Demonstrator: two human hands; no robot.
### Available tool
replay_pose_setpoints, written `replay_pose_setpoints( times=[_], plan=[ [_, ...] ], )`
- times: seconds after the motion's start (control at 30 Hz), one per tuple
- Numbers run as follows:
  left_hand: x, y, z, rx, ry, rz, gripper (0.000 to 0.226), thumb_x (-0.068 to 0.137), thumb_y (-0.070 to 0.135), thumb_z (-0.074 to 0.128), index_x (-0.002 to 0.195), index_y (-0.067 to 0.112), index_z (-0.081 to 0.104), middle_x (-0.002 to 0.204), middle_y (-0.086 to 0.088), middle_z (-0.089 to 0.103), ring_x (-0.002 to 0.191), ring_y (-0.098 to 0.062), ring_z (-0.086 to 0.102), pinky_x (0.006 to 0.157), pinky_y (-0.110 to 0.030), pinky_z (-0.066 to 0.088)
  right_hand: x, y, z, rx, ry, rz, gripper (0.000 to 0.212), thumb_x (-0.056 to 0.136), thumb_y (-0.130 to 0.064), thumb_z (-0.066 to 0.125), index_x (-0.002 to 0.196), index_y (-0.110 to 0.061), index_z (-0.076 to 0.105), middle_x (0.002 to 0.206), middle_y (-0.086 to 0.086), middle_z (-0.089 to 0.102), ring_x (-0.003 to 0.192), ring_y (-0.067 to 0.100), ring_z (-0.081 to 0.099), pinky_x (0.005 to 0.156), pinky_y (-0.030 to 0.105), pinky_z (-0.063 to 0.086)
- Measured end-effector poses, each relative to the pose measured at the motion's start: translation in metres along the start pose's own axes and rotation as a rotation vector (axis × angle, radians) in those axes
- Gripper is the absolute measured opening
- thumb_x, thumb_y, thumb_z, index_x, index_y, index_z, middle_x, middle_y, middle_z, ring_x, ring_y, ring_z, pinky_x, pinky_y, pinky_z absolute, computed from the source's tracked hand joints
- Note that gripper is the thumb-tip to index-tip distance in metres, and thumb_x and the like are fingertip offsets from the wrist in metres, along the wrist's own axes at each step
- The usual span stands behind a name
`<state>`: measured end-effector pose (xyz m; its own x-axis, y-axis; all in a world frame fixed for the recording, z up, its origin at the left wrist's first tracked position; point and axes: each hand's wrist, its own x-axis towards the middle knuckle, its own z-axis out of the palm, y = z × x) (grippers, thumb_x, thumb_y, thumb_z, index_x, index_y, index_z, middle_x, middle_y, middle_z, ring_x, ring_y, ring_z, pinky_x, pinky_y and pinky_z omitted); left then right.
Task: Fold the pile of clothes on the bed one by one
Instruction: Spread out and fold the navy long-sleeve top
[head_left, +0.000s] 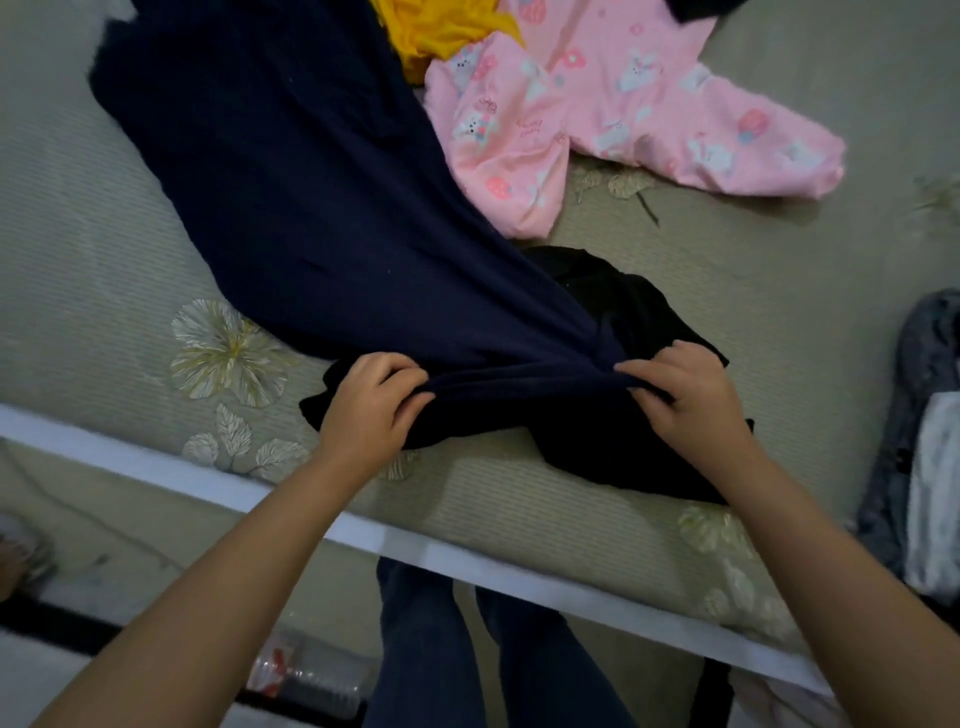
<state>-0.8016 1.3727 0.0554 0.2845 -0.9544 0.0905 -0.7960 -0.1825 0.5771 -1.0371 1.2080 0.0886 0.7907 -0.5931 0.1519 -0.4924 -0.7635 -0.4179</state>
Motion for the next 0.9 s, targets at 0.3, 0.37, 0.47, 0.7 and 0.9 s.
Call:
replay_pose_setpoints(
  times=[0.3,0.37,0.47,0.7,0.9],
  plan=[
    [-0.093,0.033,-0.006,0.153,-0.136,0.002,0.014,0.07,0.005,0.07,0.065,-0.006,0.065,0.067,-0.018,0.064,0.067,-0.026,0.059,0.063,-0.028,0.04,-0.045,0.004,0.01,-0.095,0.036,-0.192,0.016,0.058,0.014,0.067,0.063,0.0,0.071,0.06,0.016,0.059,0.06,0.034,0.061,0.074,0.055,0.045],
    [-0.106,0.04,0.01,0.14,-0.251,-0.043,0.02,0.056,-0.002,0.082,0.059,-0.004,0.062,0.056,-0.014,0.06,0.052,-0.022,0.06,0.047,-0.025,0.043,-0.055,0.006,0.022,-0.094,-0.011,-0.186,0.019,0.054,0.018,0.07,0.062,0.0,0.07,0.059,0.016,0.059,0.059,0.034,0.06,0.071,0.056,0.046],
    [-0.12,0.051,0.036,0.133,-0.283,-0.069,0.03,0.045,0.002,0.09,0.053,0.003,0.06,0.046,-0.007,0.055,0.041,-0.017,0.055,0.043,-0.018,0.043,-0.067,0.01,0.037,-0.134,-0.036,-0.184,0.015,0.054,0.013,0.065,0.06,0.0,0.069,0.059,0.015,0.059,0.059,0.034,0.061,0.074,0.055,0.046],
    [-0.132,0.046,0.023,0.119,-0.055,-0.126,0.017,0.072,0.013,0.062,0.059,0.003,0.066,0.047,-0.006,0.056,0.041,-0.017,0.055,0.045,-0.021,0.046,-0.03,-0.016,0.056,-0.307,-0.305,-0.339,0.01,0.072,-0.003,0.059,0.072,-0.008,0.067,0.109,0.021,0.065,0.113,0.045,0.053,0.092,0.07,0.026],
    [-0.101,0.042,-0.057,0.138,0.131,-0.299,0.013,0.075,0.004,0.062,0.079,-0.004,0.07,0.064,-0.016,0.066,0.057,-0.028,0.062,0.056,-0.034,0.048,0.039,-0.041,0.029,-0.347,-0.638,-0.239,0.024,0.088,-0.01,0.045,0.112,-0.01,0.05,0.101,0.012,0.058,0.112,0.023,0.048,0.111,0.048,-0.007]
  ],
)
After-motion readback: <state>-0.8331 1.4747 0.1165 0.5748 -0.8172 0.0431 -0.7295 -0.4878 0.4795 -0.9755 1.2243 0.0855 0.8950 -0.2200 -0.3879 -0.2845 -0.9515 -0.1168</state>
